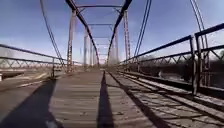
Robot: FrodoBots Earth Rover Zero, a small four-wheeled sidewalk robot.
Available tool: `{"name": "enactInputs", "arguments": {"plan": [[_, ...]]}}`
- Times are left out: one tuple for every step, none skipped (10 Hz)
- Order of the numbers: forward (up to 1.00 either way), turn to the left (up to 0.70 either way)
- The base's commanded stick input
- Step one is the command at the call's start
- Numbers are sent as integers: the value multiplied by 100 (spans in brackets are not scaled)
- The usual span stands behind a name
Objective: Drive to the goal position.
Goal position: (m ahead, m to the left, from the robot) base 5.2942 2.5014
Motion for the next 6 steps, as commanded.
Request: {"name": "enactInputs", "arguments": {"plan": [[100, 0], [100, 0], [100, 0], [100, 0], [100, 0], [100, 0]]}}
